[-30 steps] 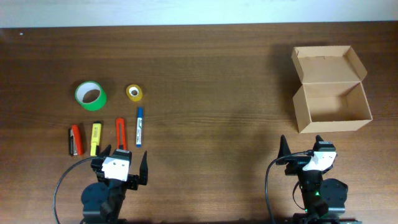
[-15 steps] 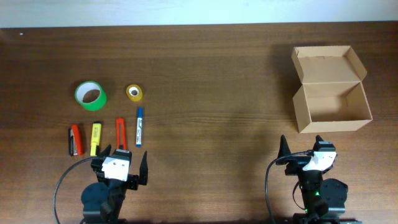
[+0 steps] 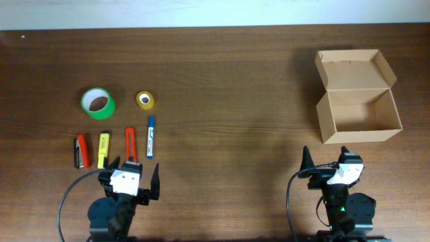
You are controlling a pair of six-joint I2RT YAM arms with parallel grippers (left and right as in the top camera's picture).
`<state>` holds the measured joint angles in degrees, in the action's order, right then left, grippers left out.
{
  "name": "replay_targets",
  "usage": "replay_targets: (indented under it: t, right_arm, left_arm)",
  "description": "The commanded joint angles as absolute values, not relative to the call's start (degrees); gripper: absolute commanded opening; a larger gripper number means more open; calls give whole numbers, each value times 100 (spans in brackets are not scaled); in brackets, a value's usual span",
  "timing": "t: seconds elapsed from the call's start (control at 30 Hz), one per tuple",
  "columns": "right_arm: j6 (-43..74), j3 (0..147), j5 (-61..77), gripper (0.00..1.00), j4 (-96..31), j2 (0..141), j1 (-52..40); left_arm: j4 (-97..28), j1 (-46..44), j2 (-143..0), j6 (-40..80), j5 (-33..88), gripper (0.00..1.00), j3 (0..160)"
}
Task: Pack container
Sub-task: 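Raise both arms from rest toward the table objects and box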
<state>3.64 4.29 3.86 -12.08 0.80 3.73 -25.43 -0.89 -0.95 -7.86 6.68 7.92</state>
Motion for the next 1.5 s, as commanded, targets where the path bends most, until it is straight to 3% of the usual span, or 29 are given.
replay_targets:
  t: [0.0,0.77,0.83,0.97,1.2,1.47]
  right_arm:
    - [346,357,292,100,-1197,19,405]
    - [344,357,290,99,-1184,19,405]
    - [349,360,119,99,-1048,19,416]
    - [1494,519,336,99,-799,19,416]
    - [1232,1273,320,99,-864,576,427]
    - [220,4278,183,99,-2596,3645,427]
  left_arm:
    - [-2528,-71,-30,-777,646,99,801]
    - [-2257,-69,-30,-770,908,100,801]
    - [-2200,-71,-38,-320,703,99,803]
    - [-1946,-69,-268,475,556,100,1000]
    - [-2082,-69,-2123,287,123,99,2788]
    - [-3350,102,-5498,-528,-130,100,6226]
